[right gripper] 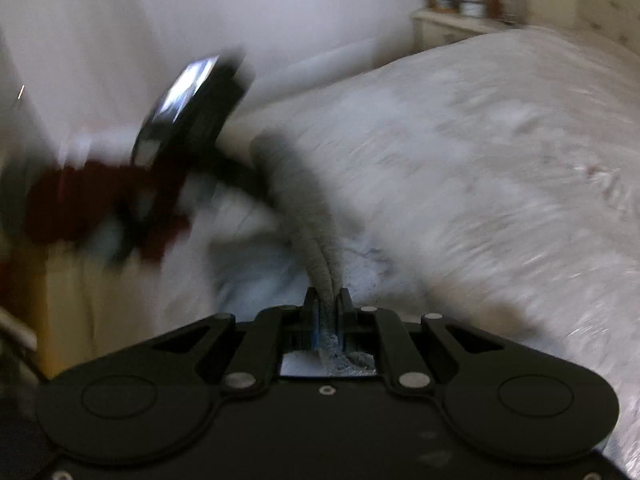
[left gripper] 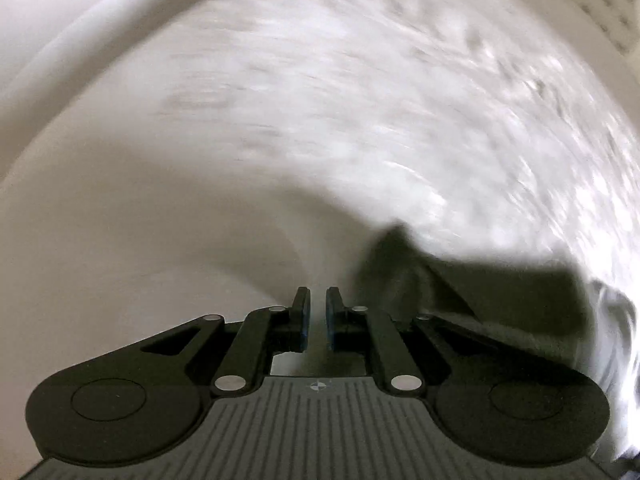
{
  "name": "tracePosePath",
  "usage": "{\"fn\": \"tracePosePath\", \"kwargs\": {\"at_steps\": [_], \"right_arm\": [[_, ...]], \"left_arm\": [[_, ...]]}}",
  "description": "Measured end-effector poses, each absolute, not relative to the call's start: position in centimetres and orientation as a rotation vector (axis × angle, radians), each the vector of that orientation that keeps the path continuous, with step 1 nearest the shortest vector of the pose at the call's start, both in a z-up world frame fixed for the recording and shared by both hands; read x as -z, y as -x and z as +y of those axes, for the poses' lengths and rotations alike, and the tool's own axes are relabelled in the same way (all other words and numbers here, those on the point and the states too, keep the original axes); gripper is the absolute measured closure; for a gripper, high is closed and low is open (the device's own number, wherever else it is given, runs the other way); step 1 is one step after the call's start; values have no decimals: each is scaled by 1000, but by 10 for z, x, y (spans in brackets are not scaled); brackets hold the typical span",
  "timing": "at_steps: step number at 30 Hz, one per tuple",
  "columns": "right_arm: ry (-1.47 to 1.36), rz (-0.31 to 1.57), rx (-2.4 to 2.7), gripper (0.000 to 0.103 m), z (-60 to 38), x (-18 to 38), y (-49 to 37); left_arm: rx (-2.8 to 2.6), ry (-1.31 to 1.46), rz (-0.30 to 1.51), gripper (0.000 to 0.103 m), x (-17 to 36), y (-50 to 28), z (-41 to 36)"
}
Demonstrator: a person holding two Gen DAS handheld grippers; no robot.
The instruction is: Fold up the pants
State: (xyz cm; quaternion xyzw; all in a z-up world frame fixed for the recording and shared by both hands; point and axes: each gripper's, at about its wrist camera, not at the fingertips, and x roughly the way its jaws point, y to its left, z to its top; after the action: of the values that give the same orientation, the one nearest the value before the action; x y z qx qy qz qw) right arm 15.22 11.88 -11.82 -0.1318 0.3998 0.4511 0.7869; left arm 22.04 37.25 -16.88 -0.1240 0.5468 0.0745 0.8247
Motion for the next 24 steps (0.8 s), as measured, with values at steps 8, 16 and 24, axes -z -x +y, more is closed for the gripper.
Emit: {"fn": "tracePosePath", "kwargs": {"at_steps": [8, 16, 24], "right_arm": [[352, 943, -947, 93, 151, 167, -98], [361, 972, -908, 92, 159, 178, -99], [141, 972, -759, 82, 109, 160, -92]], "left_arm": [[-187, 207, 1040, 93, 118, -191, 379], [142, 79, 1098, 93, 139, -188, 280], [131, -50, 1195, 93, 196, -185, 266]]}}
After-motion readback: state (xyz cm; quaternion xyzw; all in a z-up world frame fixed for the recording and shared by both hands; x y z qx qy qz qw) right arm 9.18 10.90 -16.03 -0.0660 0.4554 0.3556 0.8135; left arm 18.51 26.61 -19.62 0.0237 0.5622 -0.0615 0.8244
